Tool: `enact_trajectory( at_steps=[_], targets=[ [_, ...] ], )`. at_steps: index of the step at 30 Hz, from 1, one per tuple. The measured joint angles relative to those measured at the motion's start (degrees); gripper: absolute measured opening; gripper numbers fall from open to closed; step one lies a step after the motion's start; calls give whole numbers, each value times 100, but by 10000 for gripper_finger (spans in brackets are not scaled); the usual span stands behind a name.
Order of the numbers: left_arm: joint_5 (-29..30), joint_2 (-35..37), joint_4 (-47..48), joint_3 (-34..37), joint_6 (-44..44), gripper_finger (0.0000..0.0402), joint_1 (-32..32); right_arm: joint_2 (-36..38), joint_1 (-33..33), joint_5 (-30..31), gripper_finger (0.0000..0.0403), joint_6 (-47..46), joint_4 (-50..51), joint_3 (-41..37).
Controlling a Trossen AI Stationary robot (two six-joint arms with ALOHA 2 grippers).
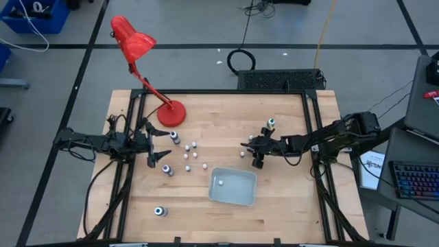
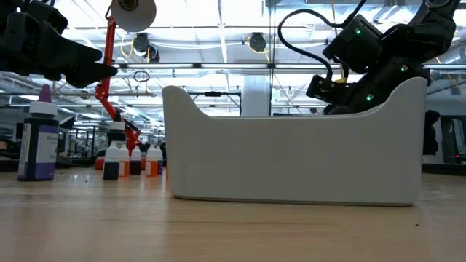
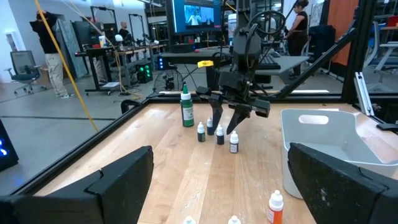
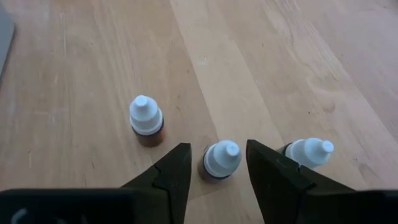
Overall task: Pick & Place food coloring
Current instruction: Put the small purple food coloring bottle into the gray bin
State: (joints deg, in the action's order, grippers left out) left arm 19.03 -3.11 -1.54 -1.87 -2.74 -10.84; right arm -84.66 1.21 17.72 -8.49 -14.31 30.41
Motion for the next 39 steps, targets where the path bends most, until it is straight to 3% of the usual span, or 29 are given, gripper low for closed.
enact_trajectory(
  at_steps=[20, 39],
  targets=[
    [-1, 0, -1, -1, 0, 365, 1, 404, 0, 13, 140, -44, 271, 0],
    [-1, 1, 2, 0, 2, 365, -1, 282, 0, 3, 143, -129, 234, -2]
  ],
)
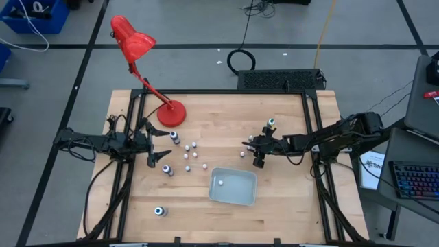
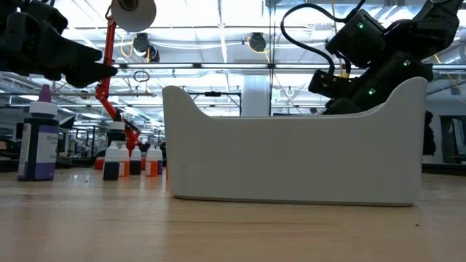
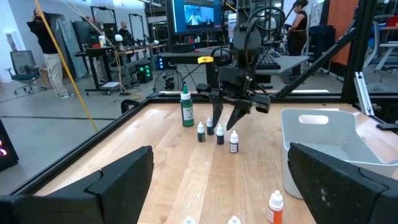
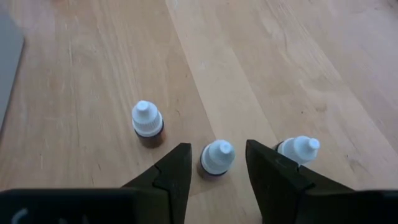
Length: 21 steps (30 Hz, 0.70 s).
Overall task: Pick & Place food coloring
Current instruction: Put the small purple food coloring bottle into the gray bin
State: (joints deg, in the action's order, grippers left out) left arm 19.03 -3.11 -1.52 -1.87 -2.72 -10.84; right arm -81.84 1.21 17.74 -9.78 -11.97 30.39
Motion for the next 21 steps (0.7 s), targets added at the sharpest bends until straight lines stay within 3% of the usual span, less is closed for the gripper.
enact_trajectory(
  at_steps=[21],
  targets=[
    [0, 1, -2, -1, 0, 365, 1, -235, -7, 13, 144, 33, -236, 7]
  ],
)
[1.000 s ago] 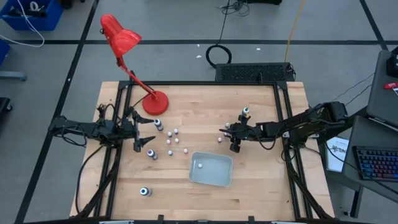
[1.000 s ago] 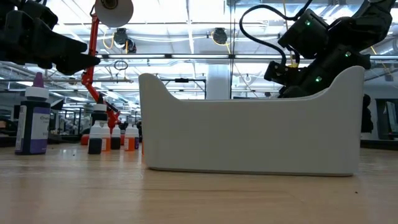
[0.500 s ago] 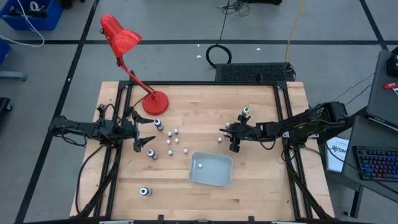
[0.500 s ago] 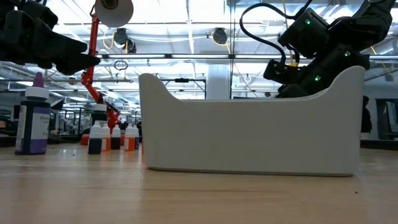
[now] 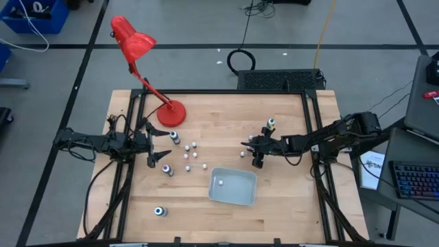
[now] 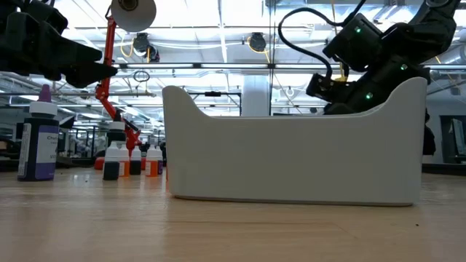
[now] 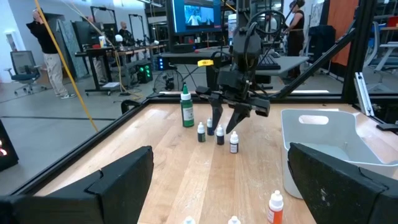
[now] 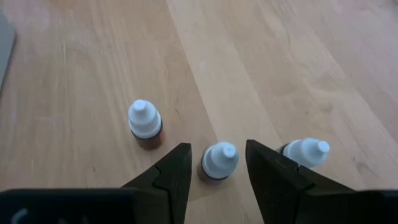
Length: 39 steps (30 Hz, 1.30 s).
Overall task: Pick & Place food coloring
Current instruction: Put the small purple food coloring bottle into the gray bin
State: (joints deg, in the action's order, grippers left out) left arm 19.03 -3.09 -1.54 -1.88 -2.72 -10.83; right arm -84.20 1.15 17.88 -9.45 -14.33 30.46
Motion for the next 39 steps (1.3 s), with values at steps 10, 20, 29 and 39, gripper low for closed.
enact_trajectory(
  at_steps=[10, 20, 29, 39],
  targets=[
    [0, -1, 0, 1, 0, 365, -1, 1, -2, -1, 141, 30, -21, 0],
    [0, -2, 2, 1, -2, 365, 0, 1, -2, -1, 119, 10, 129, 0],
    [0, -1, 0, 1, 0, 365, -1, 1, -2, -1, 115, 7, 129, 0],
    [0, -2, 0, 0, 0, 365, -1, 6, -2, 0, 38, 107, 78, -2]
  ],
)
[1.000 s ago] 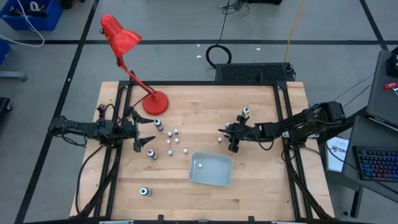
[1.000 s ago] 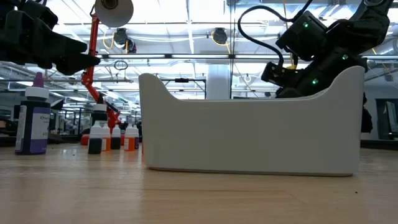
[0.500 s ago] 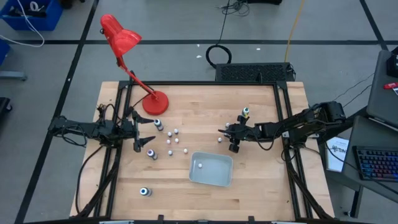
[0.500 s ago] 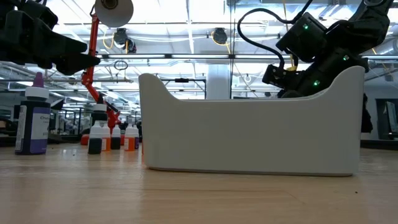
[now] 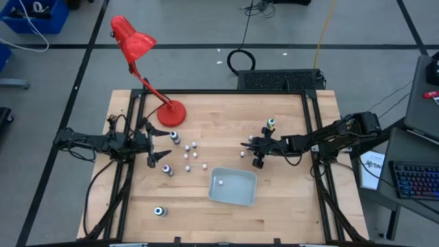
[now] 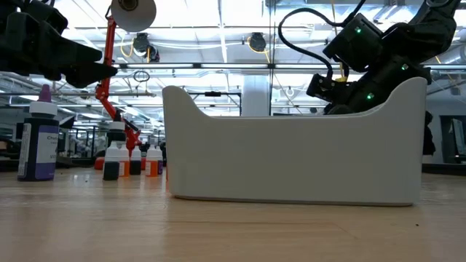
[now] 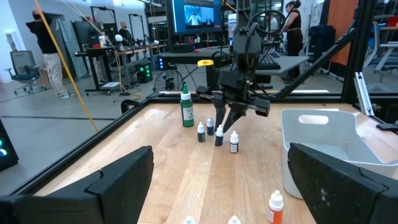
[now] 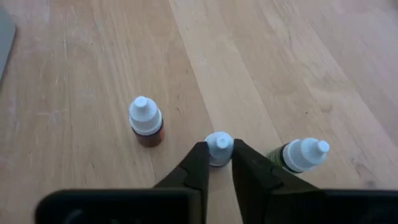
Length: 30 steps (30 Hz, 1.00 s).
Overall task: Pick & Place food coloring
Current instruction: Put the small purple food coloring bottle into the gray bin
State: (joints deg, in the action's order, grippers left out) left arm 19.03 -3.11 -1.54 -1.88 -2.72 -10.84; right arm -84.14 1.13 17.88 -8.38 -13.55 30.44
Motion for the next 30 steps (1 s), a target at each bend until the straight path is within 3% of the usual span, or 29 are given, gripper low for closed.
enact_trajectory(
  at_steps=[14, 21, 26, 30],
  targets=[
    [0, 0, 0, 1, 0, 365, 0, 99, 18, -20, 31, 203, -213, -4],
    [0, 1, 0, 0, 0, 365, 0, 882, 294, -19, 31, 315, -45, 55],
    [0, 0, 2, 1, 0, 365, 0, 1419, 750, -8, 31, 329, 770, 639],
    [0, 0, -3, 1, 0, 365, 0, 1384, 1341, 25, 31, 323, 1422, 1421]
  ],
)
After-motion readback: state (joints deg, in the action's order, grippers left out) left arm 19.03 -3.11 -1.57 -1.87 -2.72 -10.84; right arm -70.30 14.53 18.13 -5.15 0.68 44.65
